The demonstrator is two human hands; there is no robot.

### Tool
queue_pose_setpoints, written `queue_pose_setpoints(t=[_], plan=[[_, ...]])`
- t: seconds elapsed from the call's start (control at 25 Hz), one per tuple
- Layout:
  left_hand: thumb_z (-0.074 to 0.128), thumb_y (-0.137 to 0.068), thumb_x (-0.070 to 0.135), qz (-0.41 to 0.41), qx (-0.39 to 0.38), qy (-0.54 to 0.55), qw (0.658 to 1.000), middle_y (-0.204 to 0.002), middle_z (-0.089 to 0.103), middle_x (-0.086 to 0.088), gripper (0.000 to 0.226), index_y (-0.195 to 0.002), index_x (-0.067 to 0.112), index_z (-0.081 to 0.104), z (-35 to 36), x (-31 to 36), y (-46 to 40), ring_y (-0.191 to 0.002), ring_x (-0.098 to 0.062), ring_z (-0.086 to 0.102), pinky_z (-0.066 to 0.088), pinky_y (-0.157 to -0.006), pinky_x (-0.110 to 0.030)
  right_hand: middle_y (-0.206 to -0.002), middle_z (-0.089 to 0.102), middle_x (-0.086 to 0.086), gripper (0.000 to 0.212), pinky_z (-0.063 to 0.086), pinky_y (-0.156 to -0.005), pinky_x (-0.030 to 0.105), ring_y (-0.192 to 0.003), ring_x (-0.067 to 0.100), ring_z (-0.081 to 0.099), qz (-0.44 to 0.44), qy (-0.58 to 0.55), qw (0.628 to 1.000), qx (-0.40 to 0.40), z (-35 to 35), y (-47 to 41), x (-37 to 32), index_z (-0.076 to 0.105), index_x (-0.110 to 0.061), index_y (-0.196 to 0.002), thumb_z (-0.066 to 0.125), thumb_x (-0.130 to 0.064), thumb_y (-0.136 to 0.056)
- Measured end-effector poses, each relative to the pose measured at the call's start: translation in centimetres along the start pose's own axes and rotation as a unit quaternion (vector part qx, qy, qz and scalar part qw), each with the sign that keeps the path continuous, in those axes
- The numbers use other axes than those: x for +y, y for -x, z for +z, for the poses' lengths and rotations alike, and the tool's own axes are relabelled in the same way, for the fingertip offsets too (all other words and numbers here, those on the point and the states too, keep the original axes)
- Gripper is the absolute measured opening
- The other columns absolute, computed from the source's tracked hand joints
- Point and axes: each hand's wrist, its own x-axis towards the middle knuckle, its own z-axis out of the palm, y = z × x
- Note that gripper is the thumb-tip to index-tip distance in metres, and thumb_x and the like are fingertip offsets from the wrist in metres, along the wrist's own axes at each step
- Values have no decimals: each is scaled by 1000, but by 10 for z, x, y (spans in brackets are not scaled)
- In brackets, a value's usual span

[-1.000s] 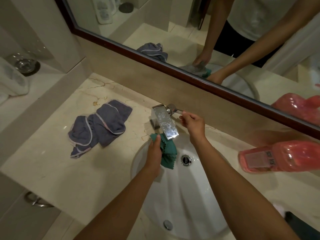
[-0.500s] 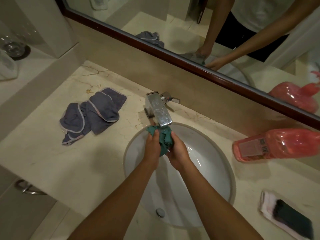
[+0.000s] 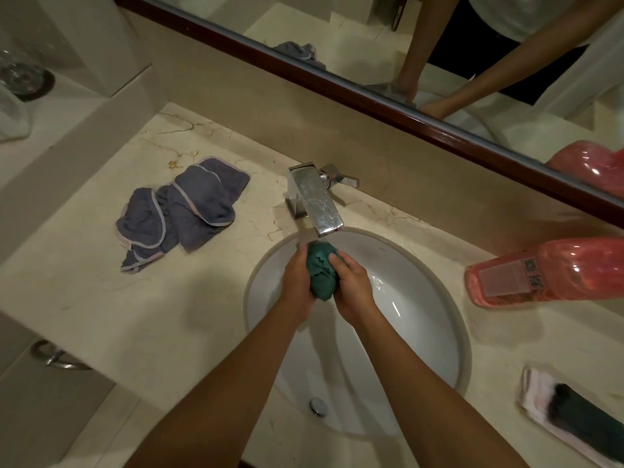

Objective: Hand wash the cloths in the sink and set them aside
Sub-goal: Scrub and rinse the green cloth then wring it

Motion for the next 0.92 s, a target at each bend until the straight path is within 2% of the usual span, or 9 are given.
queue_pose_setpoints(t=[0.12,0.2,0.28,0.4,0.44,0.56,0.72,0.8,0.92], plan=[[47,-105,40,47,1,-40,998,-115,73,-13,39,-127,12,63,5,-7,-8,-106,-27,71,58,-91,-42,-115,73,14,22,55,-95,35,-110,26,69,-1,-14,1000,14,0,-6,0,69,-12,-114,50,-16,-104],[47,-106,36,75,12,-58,995,-119,70,-13,36,-130,12,60,8,-10,-13,-109,-27,69,56,-96,-44,-116,74,12,28,55,-95,34,-111,24,69,30,-66,997,20,3,-11,-1,68,-11,-118,48,-24,-105],[45,-107,30,104,22,-87,991,-119,69,-10,31,-129,15,59,10,-16,-13,-109,-23,68,56,-94,-38,-115,74,10,32,55,-90,33,-108,22,70,56,-107,992,32,8,-15,2,67,-13,-122,48,-32,-104],[37,-109,28,107,-12,-112,988,-114,70,-3,30,-120,21,64,9,-29,-8,-113,-19,66,55,-86,-21,-116,73,10,39,54,-86,31,-107,22,70,73,-122,989,38,18,-19,10,66,-13,-126,47,-40,-104],[34,-109,30,107,-13,-105,989,-115,71,-2,33,-120,21,65,7,-29,-6,-115,-19,65,55,-87,-20,-114,73,10,38,54,-85,32,-106,22,70,74,-124,989,36,22,-20,12,67,-14,-123,48,-40,-104],[32,-110,29,124,13,-93,988,-128,66,-12,40,-135,13,57,-1,-21,-12,-122,-24,61,52,-101,-34,-110,74,15,25,57,-86,39,-102,27,72,50,-119,991,33,33,-25,14,70,-14,-112,58,-32,-100],[35,-109,26,116,-19,-72,990,-127,66,-3,36,-140,21,53,-6,-17,-13,-115,-15,64,53,-91,-21,-104,76,13,17,60,-79,36,-96,28,74,23,-137,989,51,34,-27,21,71,-13,-108,61,-24,-99],[39,-108,32,75,-12,-35,996,-118,72,-2,35,-130,19,63,-5,-17,-13,-113,-19,67,54,-87,-25,-96,77,12,14,61,-80,38,-92,29,75,23,-118,990,75,31,-28,26,72,-14,-101,63,-24,-99],[43,-105,44,6,12,-36,999,-91,79,-1,41,-99,18,74,-3,-14,-18,-98,-20,72,55,-80,-30,-87,77,12,21,62,-78,41,-88,29,75,14,-56,993,103,26,-30,32,74,-13,-92,65,-31,-97]])
